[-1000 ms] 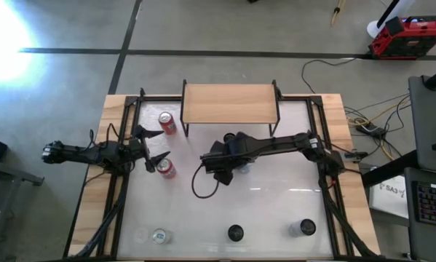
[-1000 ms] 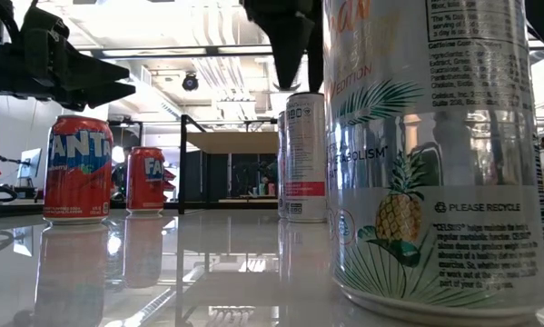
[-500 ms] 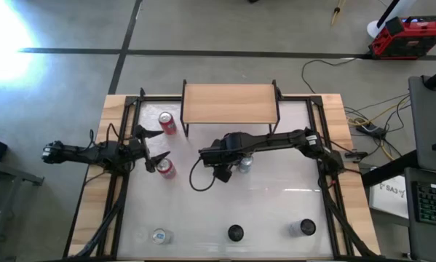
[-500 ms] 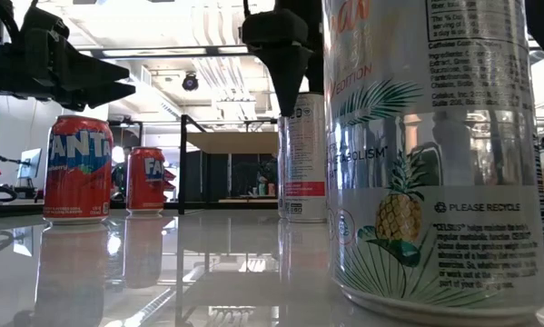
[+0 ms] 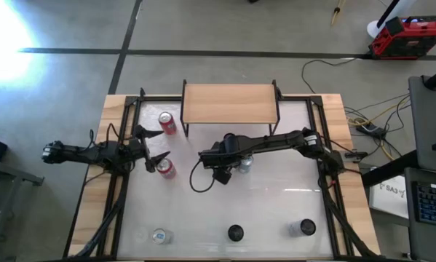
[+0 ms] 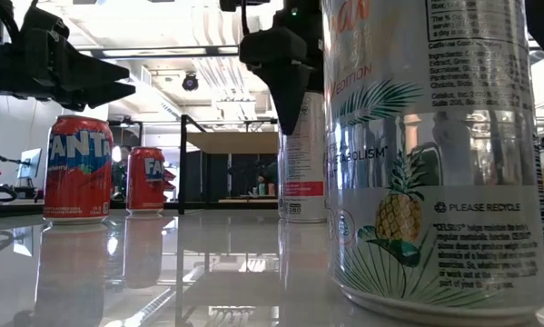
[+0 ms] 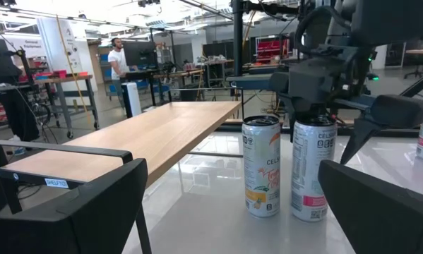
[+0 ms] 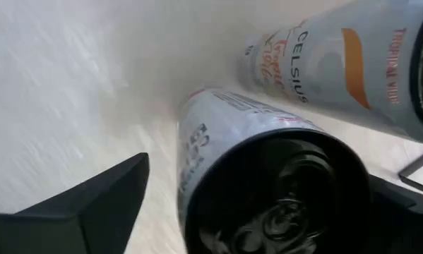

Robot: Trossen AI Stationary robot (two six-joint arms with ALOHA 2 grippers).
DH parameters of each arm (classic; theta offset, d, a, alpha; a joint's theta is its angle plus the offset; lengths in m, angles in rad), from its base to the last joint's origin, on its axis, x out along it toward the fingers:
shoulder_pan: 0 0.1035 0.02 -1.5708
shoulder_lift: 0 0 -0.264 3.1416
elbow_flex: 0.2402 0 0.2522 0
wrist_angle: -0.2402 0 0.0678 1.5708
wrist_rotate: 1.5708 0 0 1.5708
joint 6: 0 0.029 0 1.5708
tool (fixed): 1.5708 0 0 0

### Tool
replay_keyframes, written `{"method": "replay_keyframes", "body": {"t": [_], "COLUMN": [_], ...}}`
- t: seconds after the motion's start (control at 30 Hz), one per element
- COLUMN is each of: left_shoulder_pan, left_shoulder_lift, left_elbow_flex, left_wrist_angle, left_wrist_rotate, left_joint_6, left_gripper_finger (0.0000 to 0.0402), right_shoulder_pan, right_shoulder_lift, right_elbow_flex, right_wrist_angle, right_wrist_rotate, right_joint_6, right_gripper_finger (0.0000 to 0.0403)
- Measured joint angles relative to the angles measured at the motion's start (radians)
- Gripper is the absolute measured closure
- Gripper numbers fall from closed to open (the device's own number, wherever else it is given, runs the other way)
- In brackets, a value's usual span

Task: Place canned beverage on shelf
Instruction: Adjust the white pink soda can

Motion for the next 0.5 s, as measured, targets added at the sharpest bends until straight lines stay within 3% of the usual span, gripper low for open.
{"method": "replay_keyframes", "body": {"t": [0.27, 0.5], "left_shoulder_pan": [0.000, 0.000], "left_shoulder_lift": [0.000, 0.000], "left_elbow_flex": [0.000, 0.000], "left_wrist_angle": [0.000, 0.000], "left_wrist_rotate": [0.000, 0.000], "left_joint_6": [0.000, 0.000], "left_gripper_finger": [0.0002, 0.0002], "right_shoulder_pan": [0.000, 0.000], "right_shoulder_lift": [0.000, 0.000], "right_elbow_flex": [-0.001, -0.001], "right_wrist_angle": [0.012, 0.007], "right_wrist_rotate": [-0.001, -0.004], "right_joint_6": [0.095, 0.291], "right_gripper_finger": [0.0146, 0.0152]}}
